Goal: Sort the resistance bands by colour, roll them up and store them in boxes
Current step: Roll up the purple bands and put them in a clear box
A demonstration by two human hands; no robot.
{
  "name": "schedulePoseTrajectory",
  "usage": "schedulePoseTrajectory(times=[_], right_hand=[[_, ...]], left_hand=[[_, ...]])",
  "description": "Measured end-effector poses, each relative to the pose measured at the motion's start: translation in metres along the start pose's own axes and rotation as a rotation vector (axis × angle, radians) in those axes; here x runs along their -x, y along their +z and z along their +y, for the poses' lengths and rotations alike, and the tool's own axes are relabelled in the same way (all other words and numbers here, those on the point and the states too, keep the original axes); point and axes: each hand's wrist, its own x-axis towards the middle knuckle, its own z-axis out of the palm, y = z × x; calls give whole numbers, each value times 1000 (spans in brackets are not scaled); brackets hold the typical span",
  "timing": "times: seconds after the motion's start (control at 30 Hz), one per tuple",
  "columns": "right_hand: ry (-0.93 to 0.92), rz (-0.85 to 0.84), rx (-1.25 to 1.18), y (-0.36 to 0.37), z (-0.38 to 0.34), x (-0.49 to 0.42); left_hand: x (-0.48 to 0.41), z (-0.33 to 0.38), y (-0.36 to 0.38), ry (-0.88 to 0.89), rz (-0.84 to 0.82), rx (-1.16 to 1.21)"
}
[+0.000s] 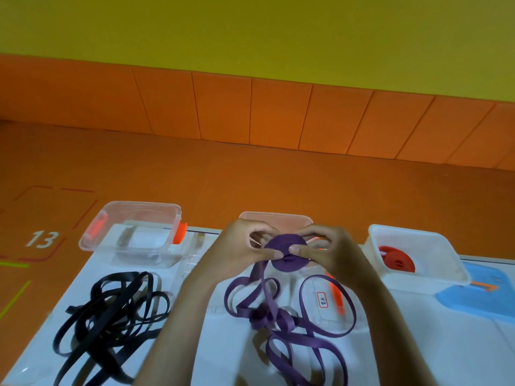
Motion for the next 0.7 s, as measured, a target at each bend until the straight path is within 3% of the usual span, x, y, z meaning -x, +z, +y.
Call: schedulePoseTrajectory(times=[0.07,0.23,0.3,0.43,0.6,0.7], right_hand=[[33,69,-47,0,0,-1],[129,121,-454,4,10,2],[133,78,-411,7,11,5],[15,-62,-43,0,8,4],[77,101,-312,1,16,7],[156,2,-418,10,22,14]], left_hand=[[1,-3,6,12,28,16],[1,-3,6,-13,66,155],[-1,-2,-2,-26,39,121],[-5,3,-5,-35,-28,-43],[-1,3,-3,-11,43,145],[-2,3,-11,-18,-5,82]])
